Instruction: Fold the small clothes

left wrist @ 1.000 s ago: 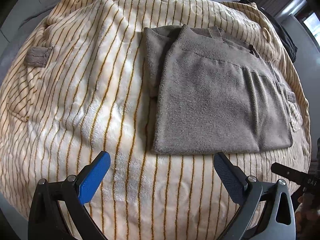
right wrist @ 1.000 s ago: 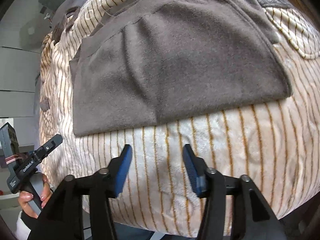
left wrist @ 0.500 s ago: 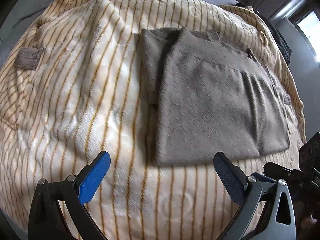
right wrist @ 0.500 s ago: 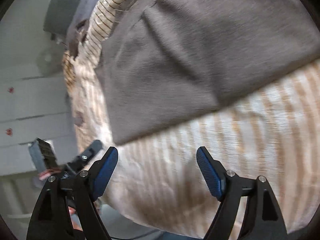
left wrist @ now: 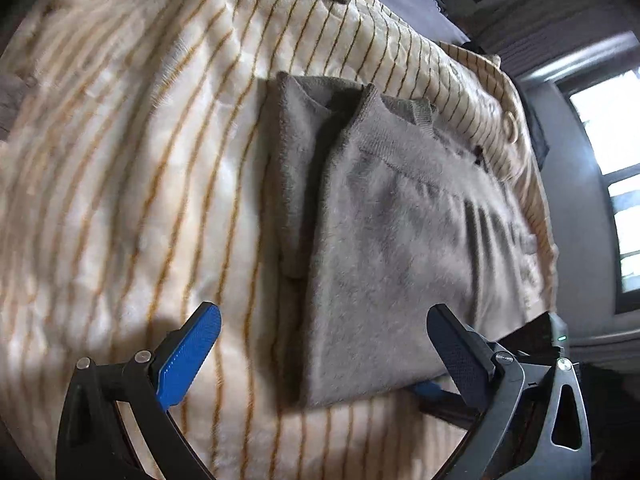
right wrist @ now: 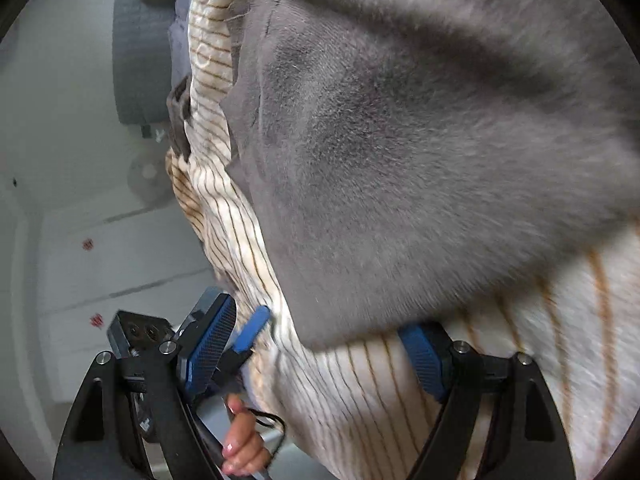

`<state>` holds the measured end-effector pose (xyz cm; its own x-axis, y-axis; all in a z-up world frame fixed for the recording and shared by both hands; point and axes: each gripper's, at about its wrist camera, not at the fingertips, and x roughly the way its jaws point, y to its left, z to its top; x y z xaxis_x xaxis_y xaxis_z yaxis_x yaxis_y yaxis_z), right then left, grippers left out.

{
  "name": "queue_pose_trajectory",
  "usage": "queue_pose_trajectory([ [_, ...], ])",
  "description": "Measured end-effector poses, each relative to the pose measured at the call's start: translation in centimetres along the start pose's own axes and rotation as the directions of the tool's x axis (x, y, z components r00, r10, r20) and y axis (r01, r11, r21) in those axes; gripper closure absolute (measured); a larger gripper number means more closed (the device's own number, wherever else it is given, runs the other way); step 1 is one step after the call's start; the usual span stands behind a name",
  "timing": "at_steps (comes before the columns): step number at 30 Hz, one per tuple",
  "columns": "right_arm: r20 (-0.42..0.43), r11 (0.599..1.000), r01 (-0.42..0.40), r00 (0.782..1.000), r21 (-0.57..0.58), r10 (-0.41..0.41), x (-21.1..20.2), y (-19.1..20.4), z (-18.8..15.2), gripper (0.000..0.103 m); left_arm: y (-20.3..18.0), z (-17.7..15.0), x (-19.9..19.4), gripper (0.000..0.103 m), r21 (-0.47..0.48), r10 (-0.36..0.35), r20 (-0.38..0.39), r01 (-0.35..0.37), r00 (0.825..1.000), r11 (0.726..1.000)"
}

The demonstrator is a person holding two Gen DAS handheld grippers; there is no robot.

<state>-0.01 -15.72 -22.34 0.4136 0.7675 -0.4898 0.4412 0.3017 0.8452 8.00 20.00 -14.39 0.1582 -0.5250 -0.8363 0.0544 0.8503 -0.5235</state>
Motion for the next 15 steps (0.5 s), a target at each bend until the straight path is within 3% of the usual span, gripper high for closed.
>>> queue_pose_trajectory([
  [2, 0.029, 0.999, -0.036, 0.999, 0.024, 0.035, 0.5, 0.1, 0.3, 0.020, 0.3, 0.6, 0.5, 0.000, -0.030, -0.049, -0.007, 0.049, 0.999, 0.998],
  [3, 0.045, 0.996, -0.068, 0.997, 0.049, 0.066, 0.6, 0.0, 0.4, 0.026, 0.6, 0.8, 0.8, 0.000, -0.048, -0.074, -0.009, 0.074, 0.997, 0.996],
  [4, 0.059, 0.989, -0.119, 0.992, 0.086, 0.114, 0.7, -0.2, 0.6, 0.047, 0.8, 1.2, 1.0, 0.000, -0.072, -0.099, -0.009, 0.098, 0.995, 0.993],
  [5, 0.061, 0.980, -0.154, 0.987, 0.124, 0.148, 0.8, -0.6, 0.8, 0.061, 1.0, 1.4, 1.2, 0.000, -0.090, -0.118, -0.008, 0.117, 0.993, 0.989],
  [6, 0.055, 0.966, -0.191, 0.981, 0.173, 0.185, 1.2, -1.0, 1.0, 0.084, 1.2, 1.8, 1.5, 0.000, -0.114, -0.148, -0.010, 0.146, 0.989, 0.983],
  [7, 0.051, 0.956, -0.220, 0.975, 0.195, 0.214, 1.2, -1.2, 1.2, 0.093, 1.4, 2.0, 1.7, 0.000, -0.129, -0.165, -0.011, 0.163, 0.986, 0.978],
  [12, 0.033, 0.938, -0.326, 0.945, 0.117, 0.324, -0.4, 0.8, 2.1, 0.093, 0.6, 3.9, 3.4, 0.000, -0.145, -0.232, -0.022, 0.227, 0.972, 0.963],
  [15, 0.007, 0.947, -0.321, 0.947, 0.005, 0.321, -1.6, 3.4, 2.7, 0.093, -0.5, 5.5, 5.2, 0.000, -0.143, -0.300, -0.060, 0.289, 0.952, 0.946],
])
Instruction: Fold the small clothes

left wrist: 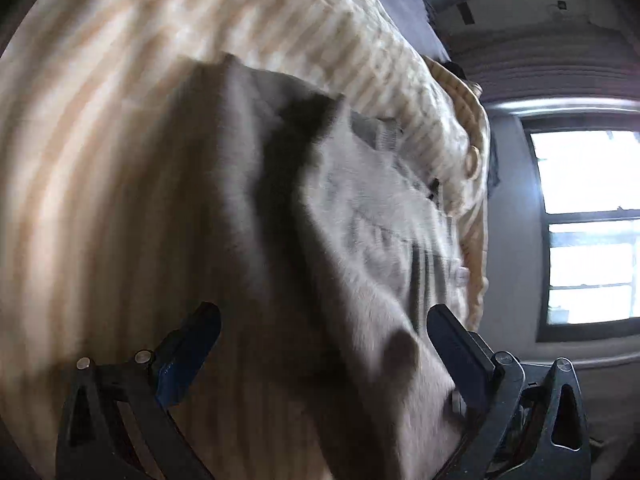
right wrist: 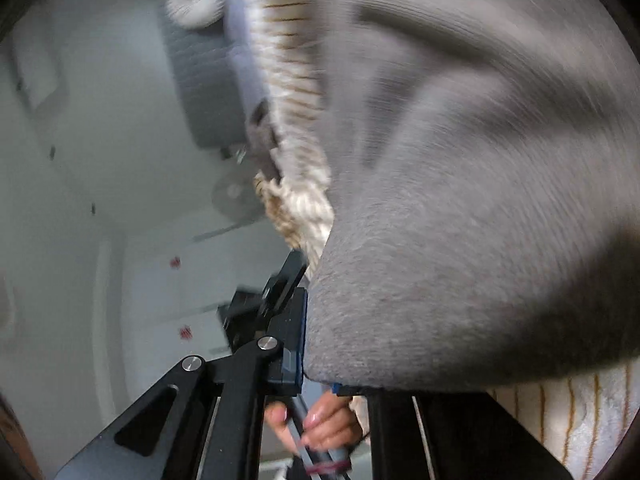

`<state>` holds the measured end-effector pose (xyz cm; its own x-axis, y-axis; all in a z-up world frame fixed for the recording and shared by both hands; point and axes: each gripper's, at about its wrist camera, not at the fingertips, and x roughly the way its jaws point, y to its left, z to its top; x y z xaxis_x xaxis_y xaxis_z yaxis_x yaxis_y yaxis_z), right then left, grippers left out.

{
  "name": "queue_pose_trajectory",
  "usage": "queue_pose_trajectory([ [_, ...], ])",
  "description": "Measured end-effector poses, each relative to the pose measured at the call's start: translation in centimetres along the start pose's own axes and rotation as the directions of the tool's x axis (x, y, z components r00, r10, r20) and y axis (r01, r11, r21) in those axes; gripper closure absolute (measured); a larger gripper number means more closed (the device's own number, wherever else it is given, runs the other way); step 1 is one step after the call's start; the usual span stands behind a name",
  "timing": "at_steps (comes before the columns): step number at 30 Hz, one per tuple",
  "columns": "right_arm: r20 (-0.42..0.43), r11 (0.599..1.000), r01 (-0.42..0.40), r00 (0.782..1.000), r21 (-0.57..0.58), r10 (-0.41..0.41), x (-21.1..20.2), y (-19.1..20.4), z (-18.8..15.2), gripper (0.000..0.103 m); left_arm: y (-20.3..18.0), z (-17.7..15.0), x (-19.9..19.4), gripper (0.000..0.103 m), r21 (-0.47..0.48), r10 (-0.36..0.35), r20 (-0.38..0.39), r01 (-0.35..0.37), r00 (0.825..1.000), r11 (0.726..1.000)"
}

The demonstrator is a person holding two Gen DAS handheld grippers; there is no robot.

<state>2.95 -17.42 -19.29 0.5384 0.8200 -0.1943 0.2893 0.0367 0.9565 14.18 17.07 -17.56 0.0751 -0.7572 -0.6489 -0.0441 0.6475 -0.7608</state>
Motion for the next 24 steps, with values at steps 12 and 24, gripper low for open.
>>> queue_pose_trajectory([
  [12, -0.167, 0.917, 0.311, 0.919, -0.249, -0.357, -2.2, 1.8, 0.8, 0.088, -4.6, 1.6, 5.9, 0.000, 0.186, 0.138, -0.098, -0.118, 0.986, 0.975],
  [24, 0.116, 0.638, 0.564, 0.789, -0.525, -0.603, -6.1, 7.4, 7.5, 0.095, -5.2, 2.1, 7.4, 0.070, 0.288, 0.292, -0.061, -0.264, 0.954, 0.921],
])
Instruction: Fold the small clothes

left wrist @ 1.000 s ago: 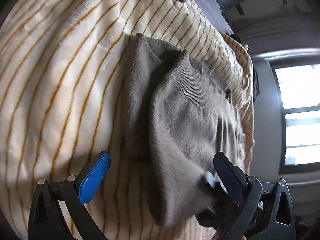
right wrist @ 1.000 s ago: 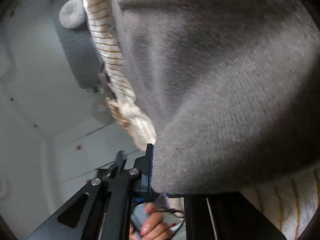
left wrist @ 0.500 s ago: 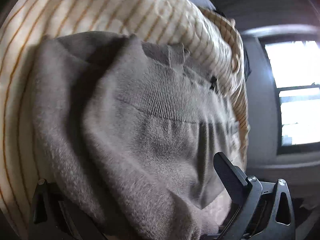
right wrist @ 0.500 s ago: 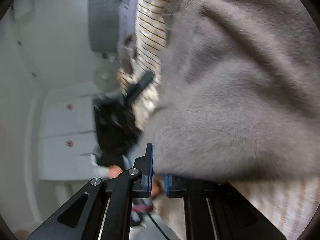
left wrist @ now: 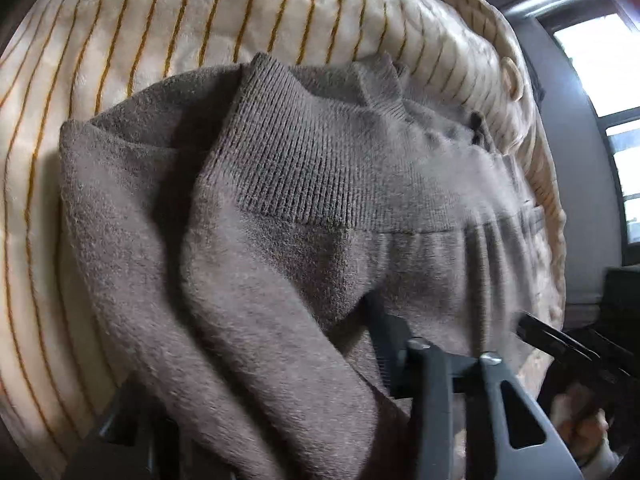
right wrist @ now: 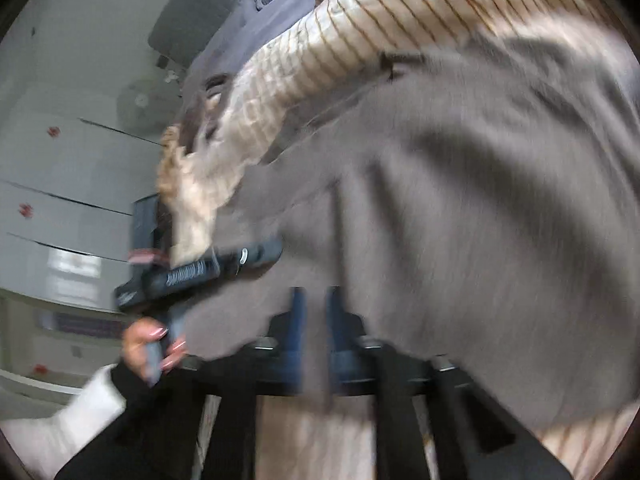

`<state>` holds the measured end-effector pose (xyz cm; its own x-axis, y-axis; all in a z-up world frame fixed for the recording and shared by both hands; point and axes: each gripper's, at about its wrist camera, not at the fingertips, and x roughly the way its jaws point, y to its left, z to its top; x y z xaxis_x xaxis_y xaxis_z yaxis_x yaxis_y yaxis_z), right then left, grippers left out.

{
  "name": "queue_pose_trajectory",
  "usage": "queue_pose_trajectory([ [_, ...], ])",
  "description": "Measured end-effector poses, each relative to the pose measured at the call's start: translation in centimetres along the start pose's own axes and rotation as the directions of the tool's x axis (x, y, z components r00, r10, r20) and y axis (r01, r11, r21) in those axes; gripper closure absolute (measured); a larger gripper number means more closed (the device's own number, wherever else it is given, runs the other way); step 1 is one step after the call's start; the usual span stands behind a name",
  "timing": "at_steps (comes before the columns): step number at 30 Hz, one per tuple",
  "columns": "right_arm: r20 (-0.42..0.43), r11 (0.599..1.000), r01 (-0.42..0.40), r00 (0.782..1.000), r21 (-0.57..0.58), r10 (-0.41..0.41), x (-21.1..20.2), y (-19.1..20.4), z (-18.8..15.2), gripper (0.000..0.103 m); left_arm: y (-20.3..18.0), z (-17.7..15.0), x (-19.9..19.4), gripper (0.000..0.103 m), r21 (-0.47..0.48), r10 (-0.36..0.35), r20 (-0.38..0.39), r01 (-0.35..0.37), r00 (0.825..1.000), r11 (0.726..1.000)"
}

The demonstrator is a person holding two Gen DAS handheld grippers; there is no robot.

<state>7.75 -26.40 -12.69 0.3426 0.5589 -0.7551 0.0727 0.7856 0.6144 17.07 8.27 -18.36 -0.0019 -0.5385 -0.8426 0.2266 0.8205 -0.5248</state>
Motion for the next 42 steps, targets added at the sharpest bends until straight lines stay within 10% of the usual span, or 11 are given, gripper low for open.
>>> queue_pose_trajectory([
  [4, -0.085, 0.996, 0.089, 0.992, -0.019, -0.090, 4.3, -1.6, 0.5, 0.096, -0.2, -0.2, -1.9, 0.080, -0.028, -0.066, 0.048, 0.067, 0.997, 0.997],
  [13, -0.072, 1.000, -0.004, 0.997, -0.004, 0.004, 2.7, -4.6, -0.7, 0.100, -11.8, 1.7, -5.2, 0.087, 0.199, -0.152, 0.087, 0.133, 0.985, 0.971],
  [26, 0.143, 0.968, -0.126, 0.985, 0.219, 0.096, -11.0, -16.4, -1.9, 0.096, -30.9, 2.6, 5.4, 0.086, 0.479, 0.115, 0.022, -0.112, 0.993, 0.871],
  [30, 0.154, 0.941, -0.173, 0.979, 0.292, 0.132, -12.7, -21.1, -2.9, 0.096, -31.8, 1.5, 10.3, 0.052, 0.458, 0.152, -0.022, -0.125, 0.988, 0.880],
  [38, 0.169, 0.904, -0.259, 0.962, 0.340, 0.212, -13.5, -24.3, -5.0, 0.096, -36.0, -0.9, 9.1, 0.031, 0.608, 0.069, 0.065, -0.095, 0.995, 0.788],
  [42, 0.174, 0.887, -0.285, 0.956, 0.363, 0.236, -14.0, -25.7, -5.6, 0.096, -35.4, -0.4, 6.0, 0.031, 0.591, 0.006, 0.132, -0.084, 0.991, 0.802],
])
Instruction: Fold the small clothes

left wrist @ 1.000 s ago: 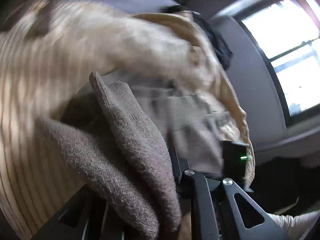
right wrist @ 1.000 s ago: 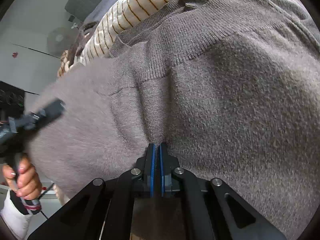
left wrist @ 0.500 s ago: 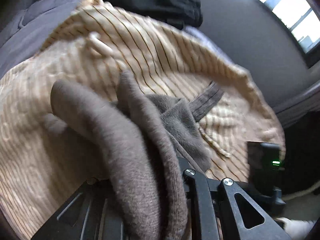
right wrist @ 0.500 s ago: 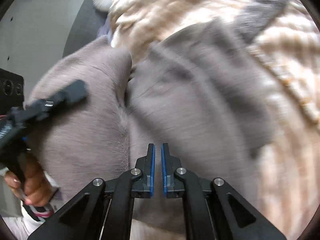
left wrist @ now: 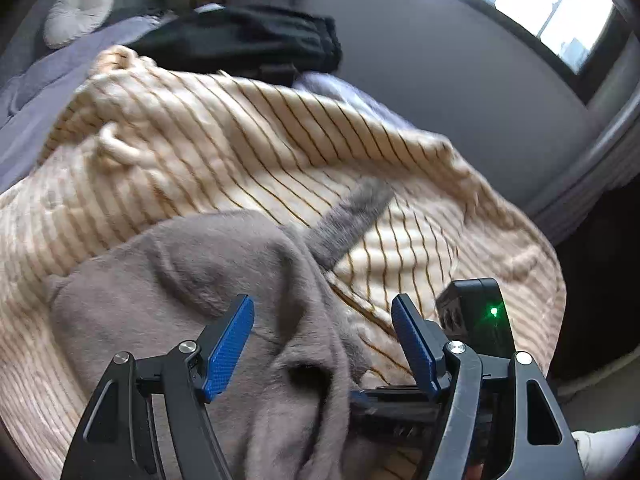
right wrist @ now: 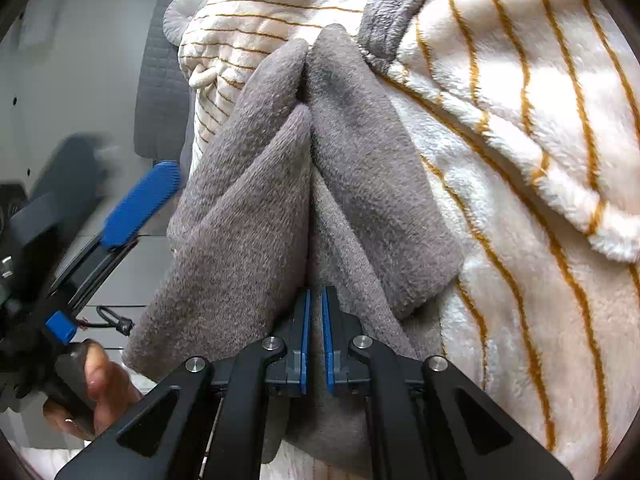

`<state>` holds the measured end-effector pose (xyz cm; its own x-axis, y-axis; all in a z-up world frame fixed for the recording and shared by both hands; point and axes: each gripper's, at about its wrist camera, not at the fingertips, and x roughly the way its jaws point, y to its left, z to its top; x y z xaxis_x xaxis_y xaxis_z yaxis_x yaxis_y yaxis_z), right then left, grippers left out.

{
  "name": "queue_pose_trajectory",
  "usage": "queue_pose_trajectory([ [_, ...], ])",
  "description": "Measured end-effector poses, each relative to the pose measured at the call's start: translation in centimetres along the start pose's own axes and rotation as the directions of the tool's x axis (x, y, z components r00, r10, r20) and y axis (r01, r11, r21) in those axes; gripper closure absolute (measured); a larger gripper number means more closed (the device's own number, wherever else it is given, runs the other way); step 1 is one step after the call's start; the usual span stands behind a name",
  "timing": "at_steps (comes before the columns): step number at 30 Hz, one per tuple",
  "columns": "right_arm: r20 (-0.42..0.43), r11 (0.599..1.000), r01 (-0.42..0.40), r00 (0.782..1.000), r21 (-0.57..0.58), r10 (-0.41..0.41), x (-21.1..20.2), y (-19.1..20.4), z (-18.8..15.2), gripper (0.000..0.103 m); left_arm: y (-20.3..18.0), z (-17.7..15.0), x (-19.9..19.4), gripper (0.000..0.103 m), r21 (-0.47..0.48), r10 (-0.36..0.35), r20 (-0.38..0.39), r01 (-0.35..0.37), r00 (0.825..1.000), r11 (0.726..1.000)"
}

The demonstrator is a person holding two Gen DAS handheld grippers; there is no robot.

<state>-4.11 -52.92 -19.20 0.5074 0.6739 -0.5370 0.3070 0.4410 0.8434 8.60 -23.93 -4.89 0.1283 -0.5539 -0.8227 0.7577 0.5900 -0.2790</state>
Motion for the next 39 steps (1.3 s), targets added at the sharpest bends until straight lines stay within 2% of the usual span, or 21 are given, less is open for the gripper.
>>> queue_pose_trajectory([
  [3, 0.070, 0.995, -0.060, 0.996, 0.080, 0.055, -1.0, -0.8, -0.4, 0.095, 2.7, -0.5, -2.3, 0.031, -0.080, 0.064, 0.078, -0.057, 0.995, 0.995],
  [5, 0.130, 0.968, -0.174, 0.980, 0.181, 0.152, -2.7, -2.8, -0.3, 0.081, 4.8, -1.2, -3.8, 0.031, -0.139, 0.112, 0.115, -0.096, 0.987, 0.986],
  [7, 0.166, 0.926, -0.282, 0.955, 0.249, 0.246, -3.5, -3.9, -0.6, 0.049, 7.1, -2.4, -5.0, 0.031, -0.201, 0.180, 0.134, -0.151, 0.975, 0.968],
  [9, 0.178, 0.901, -0.349, 0.934, 0.259, 0.311, -4.2, -4.3, -0.3, 0.039, 9.6, -4.0, -5.3, 0.031, -0.249, 0.243, 0.113, -0.209, 0.963, 0.946],
  [12, 0.156, 0.884, -0.397, 0.917, 0.248, 0.368, -4.3, -3.7, 0.6, 0.036, 12.0, -6.5, -4.0, 0.031, -0.289, 0.307, 0.018, -0.289, 0.951, 0.913],
  [13, 0.146, 0.884, -0.398, 0.917, 0.247, 0.372, -3.5, -2.8, 1.0, 0.033, 12.6, -7.4, -3.5, 0.031, -0.302, 0.305, -0.012, -0.294, 0.952, 0.907],
  [14, 0.122, 0.890, -0.384, 0.923, 0.245, 0.365, -3.6, -2.7, 1.4, 0.032, 13.1, -8.1, -3.2, 0.031, -0.311, 0.295, -0.035, -0.291, 0.955, 0.905],
  [17, 0.020, 0.952, -0.244, 0.969, 0.183, 0.245, -2.9, -1.2, 2.5, 0.032, 13.3, -10.1, -1.9, 0.031, -0.303, 0.276, -0.072, -0.285, 0.958, 0.910],
  [18, -0.019, 0.971, -0.191, 0.980, 0.144, 0.196, -1.9, -0.4, 2.8, 0.044, 13.1, -10.4, -1.8, 0.031, -0.301, 0.276, -0.064, -0.282, 0.959, 0.911],
  [19, -0.056, 0.987, -0.131, 0.989, 0.090, 0.136, -1.4, 0.5, 2.8, 0.079, 13.1, -10.4, -1.8, 0.031, -0.303, 0.278, -0.061, -0.283, 0.959, 0.910],
  [20, -0.087, 0.994, -0.093, 0.991, 0.049, 0.097, -1.1, 1.2, 2.7, 0.087, 13.1, -10.4, -1.8, 0.031, -0.304, 0.278, -0.064, -0.284, 0.958, 0.909],
  [21, -0.099, 0.997, -0.076, 0.992, 0.008, 0.077, -1.1, 2.1, 2.4, 0.087, 13.1, -10.3, -1.8, 0.031, -0.306, 0.270, -0.065, -0.277, 0.961, 0.911],
  [24, -0.062, 0.986, -0.148, 0.988, -0.080, 0.143, -3.4, 4.2, 1.3, 0.087, 12.1, -9.9, -2.0, 0.031, -0.286, 0.221, -0.042, -0.223, 0.974, 0.932],
  [26, -0.037, 0.978, -0.178, 0.984, -0.104, 0.175, -5.1, 4.1, 0.3, 0.087, 11.3, -9.6, -1.7, 0.031, -0.254, 0.216, -0.041, -0.219, 0.976, 0.942],
  [27, -0.030, 0.980, -0.168, 0.986, -0.104, 0.165, -5.5, 3.6, -0.1, 0.087, 10.9, -9.6, -1.2, 0.031, -0.238, 0.215, -0.051, -0.221, 0.975, 0.946],
  [29, -0.024, 0.993, -0.075, 0.997, -0.094, 0.073, -6.0, 1.4, -0.7, 0.087, 10.6, -10.0, 0.3, 0.028, -0.228, 0.203, -0.091, -0.219, 0.975, 0.949],
  [30, -0.023, 0.997, -0.009, 1.000, -0.077, 0.008, -5.6, 0.1, -0.5, 0.087, 10.7, -10.2, 0.9, 0.016, -0.235, 0.200, -0.104, -0.219, 0.974, 0.947],
  [31, -0.029, 0.997, 0.053, 0.998, -0.053, -0.054, -5.2, -1.5, -0.5, 0.087, 10.8, -10.4, 1.3, 0.012, -0.245, 0.203, -0.116, -0.226, 0.972, 0.943],
  [34, -0.007, 0.999, 0.038, 0.999, 0.022, -0.038, -5.7, -3.6, -0.9, 0.087, 11.2, -10.9, 1.0, 0.012, -0.268, 0.189, -0.116, -0.214, 0.975, 0.939],
  [37, 0.016, 0.994, 0.113, 0.993, 0.010, -0.113, -7.4, -2.9, -1.9, 0.079, 11.4, -11.0, -0.2, 0.012, -0.263, 0.200, -0.116, -0.225, 0.973, 0.938],
  [39, 0.024, 0.986, 0.163, 0.986, -0.036, -0.162, -8.5, -1.1, -2.4, 0.074, 11.2, -11.1, -1.5, 0.012, -0.248, 0.210, -0.108, -0.231, 0.972, 0.941],
])
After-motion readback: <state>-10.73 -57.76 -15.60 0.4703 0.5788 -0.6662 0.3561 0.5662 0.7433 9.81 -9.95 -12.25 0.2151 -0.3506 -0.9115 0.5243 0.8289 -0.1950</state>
